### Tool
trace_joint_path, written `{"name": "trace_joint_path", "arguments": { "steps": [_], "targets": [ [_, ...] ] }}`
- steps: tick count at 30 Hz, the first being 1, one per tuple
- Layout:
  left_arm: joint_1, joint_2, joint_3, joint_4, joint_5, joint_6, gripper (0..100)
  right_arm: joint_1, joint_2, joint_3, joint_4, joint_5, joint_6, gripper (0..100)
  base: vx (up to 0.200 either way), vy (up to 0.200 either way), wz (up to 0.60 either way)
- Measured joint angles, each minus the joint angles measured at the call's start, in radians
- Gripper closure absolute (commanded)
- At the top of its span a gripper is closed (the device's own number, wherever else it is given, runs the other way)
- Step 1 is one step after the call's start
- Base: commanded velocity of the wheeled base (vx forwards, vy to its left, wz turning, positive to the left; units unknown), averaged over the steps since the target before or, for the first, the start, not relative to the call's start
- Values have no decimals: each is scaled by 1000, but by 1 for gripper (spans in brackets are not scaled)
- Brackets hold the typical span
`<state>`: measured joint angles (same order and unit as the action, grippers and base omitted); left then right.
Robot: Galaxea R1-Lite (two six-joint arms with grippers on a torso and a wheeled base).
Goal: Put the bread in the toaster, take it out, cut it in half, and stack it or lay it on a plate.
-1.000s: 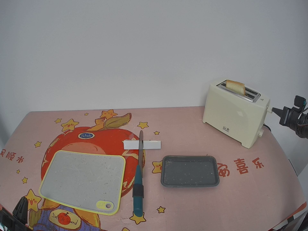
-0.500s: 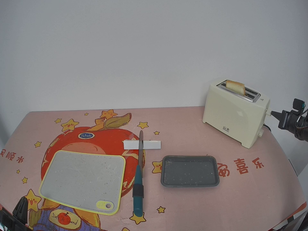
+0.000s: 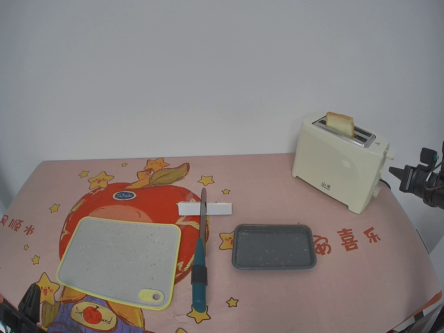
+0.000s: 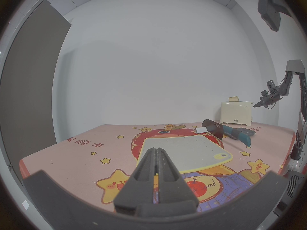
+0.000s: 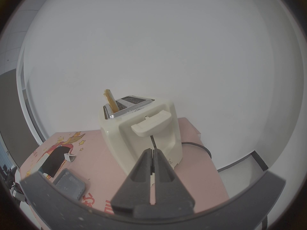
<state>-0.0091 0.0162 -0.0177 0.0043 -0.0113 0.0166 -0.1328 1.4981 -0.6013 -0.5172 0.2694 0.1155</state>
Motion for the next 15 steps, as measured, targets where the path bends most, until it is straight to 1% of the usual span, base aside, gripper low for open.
{"name": "trace_joint_path", "arguments": {
  "steps": [5,15],
  "targets": [
    [0,0,0,0,0,0,100,-3,18,5,-8,-1,-18,100,0,0,0],
    [0,0,0,0,0,0,100,-6,-8,6,0,1,-17,100,0,0,0]
  ]
}}
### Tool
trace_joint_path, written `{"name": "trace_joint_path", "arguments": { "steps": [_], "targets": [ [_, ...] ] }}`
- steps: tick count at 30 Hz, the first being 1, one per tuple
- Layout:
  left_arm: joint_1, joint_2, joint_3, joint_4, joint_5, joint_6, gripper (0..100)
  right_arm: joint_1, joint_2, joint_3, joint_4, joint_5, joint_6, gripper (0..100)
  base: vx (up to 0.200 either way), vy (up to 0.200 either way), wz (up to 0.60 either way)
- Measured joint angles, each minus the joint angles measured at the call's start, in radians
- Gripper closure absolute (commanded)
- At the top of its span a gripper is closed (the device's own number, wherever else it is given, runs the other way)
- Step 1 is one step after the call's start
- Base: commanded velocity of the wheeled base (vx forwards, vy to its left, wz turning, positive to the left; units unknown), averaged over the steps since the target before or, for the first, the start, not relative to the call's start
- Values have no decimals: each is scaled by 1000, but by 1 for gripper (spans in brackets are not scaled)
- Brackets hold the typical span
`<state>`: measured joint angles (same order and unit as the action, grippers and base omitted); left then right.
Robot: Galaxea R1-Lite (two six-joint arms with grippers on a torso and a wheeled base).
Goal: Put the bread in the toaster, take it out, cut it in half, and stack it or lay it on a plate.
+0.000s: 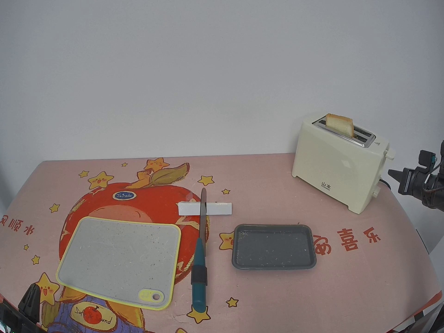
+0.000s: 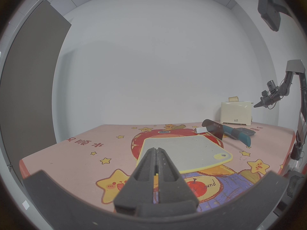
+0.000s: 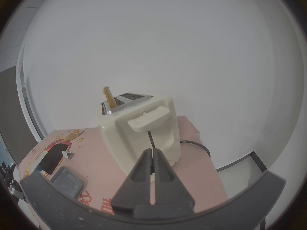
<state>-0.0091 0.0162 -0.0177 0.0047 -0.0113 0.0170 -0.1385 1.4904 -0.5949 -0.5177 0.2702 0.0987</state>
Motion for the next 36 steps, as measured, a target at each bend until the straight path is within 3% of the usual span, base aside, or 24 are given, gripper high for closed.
{"name": "trace_joint_path", "arguments": {
  "steps": [11,17,24,36],
  "targets": [
    [0,0,0,0,0,0,100,-9,-151,-24,98,2,5,100,0,0,0],
    [0,0,0,0,0,0,100,5,-197,-58,96,18,57,100,0,0,0],
    [0,0,0,0,0,0,100,29,-161,-81,91,19,117,100,0,0,0],
    [0,0,0,0,0,0,100,23,-44,-99,87,9,131,100,0,0,0]
  ]
}}
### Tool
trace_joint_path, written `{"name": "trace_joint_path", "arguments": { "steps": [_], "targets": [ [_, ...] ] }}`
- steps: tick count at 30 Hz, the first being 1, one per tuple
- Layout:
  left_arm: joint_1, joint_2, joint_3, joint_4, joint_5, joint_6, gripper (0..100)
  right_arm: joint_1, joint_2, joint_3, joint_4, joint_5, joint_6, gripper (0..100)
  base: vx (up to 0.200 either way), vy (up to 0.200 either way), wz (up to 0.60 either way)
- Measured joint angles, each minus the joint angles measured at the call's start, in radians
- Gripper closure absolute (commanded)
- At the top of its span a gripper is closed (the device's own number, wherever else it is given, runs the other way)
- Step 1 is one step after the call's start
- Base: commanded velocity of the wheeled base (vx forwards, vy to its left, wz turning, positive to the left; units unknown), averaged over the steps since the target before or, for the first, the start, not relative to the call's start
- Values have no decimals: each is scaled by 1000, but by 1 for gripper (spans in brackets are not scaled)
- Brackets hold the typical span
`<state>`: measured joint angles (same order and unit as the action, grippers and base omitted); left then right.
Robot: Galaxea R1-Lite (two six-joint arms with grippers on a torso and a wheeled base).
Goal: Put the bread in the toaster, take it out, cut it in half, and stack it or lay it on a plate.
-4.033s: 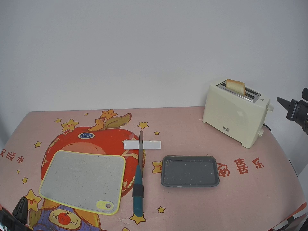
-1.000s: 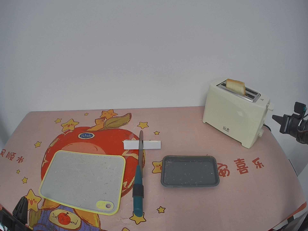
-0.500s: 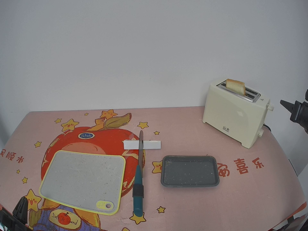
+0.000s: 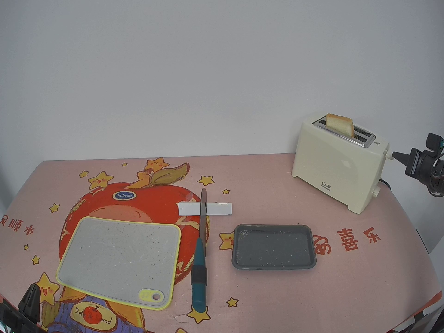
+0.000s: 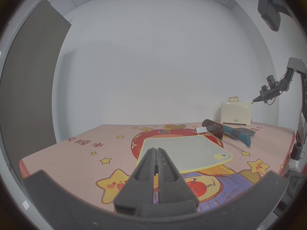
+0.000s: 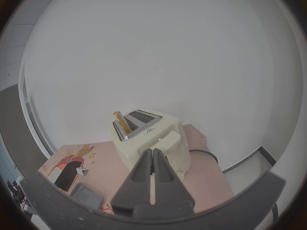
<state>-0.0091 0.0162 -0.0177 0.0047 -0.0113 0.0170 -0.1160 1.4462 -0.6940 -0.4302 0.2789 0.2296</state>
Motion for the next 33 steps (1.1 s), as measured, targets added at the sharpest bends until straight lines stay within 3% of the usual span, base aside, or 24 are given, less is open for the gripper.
{"name": "trace_joint_path", "arguments": {
  "steps": [33],
  "targets": [
    [0,0,0,0,0,0,100,-16,65,-16,-3,0,-9,100,0,0,0]
  ]
}}
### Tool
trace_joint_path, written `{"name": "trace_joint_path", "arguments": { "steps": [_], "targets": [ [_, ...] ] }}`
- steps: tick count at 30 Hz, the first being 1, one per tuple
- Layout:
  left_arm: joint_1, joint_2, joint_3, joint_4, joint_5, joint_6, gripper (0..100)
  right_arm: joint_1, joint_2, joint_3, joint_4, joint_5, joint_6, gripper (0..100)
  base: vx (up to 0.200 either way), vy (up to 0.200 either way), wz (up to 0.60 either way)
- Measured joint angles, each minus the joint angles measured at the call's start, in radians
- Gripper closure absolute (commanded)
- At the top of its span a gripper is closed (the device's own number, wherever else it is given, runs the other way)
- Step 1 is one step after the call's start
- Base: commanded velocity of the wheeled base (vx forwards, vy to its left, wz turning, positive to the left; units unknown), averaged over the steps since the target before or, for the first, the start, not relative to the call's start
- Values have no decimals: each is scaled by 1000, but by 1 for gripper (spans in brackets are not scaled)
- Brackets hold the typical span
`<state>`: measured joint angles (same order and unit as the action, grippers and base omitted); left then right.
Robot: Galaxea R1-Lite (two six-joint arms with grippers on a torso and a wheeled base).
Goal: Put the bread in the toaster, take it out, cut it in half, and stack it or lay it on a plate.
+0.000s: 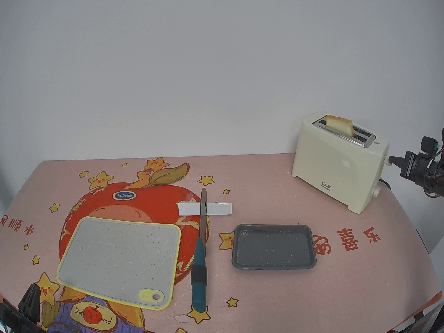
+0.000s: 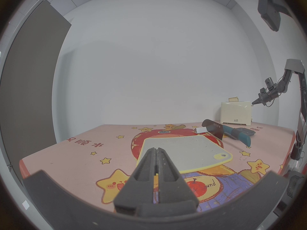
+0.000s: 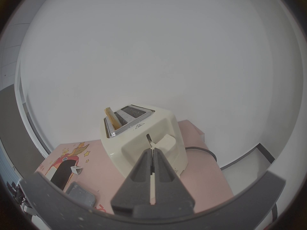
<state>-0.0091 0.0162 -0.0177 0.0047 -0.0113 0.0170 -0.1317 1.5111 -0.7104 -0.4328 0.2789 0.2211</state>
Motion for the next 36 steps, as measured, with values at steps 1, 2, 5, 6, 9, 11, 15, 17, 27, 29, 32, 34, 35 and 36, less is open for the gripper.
{"name": "trace_joint_path", "arguments": {
  "steps": [1,2,5,6,9,11,15,17,27,29,32,34,35,36],
  "targets": [
    [0,0,0,0,0,0,100,0,1,0,1,0,0,100,0,0,0],
    [0,0,0,0,0,0,100,0,2,1,1,0,-1,100,0,0,0],
    [0,0,0,0,0,0,100,0,8,3,1,0,-1,100,0,0,0],
    [0,0,0,0,0,0,100,1,10,3,1,0,-1,100,0,0,0],
    [0,0,0,0,0,0,100,1,24,6,1,0,-2,100,0,0,0],
    [0,0,0,0,0,0,100,2,30,7,1,-1,-2,100,0,0,0],
    [0,0,0,0,0,0,100,5,42,9,2,-11,-3,100,0,0,0],
    [0,0,0,0,0,0,100,7,46,10,2,-14,-3,100,0,0,0],
    [0,0,0,0,0,0,100,10,60,27,2,-18,-24,100,0,0,0],
    [0,0,0,0,0,0,100,11,61,29,3,-19,-24,100,0,0,0],
    [0,0,0,0,0,0,100,11,63,30,4,-20,-24,100,0,0,0],
    [0,0,0,0,0,0,100,11,65,31,4,-22,-26,100,0,0,0],
    [0,0,0,0,0,0,100,11,66,31,5,-23,-26,100,0,0,0],
    [0,0,0,0,0,0,100,11,69,31,4,-33,-26,100,0,0,0]
  ]
}}
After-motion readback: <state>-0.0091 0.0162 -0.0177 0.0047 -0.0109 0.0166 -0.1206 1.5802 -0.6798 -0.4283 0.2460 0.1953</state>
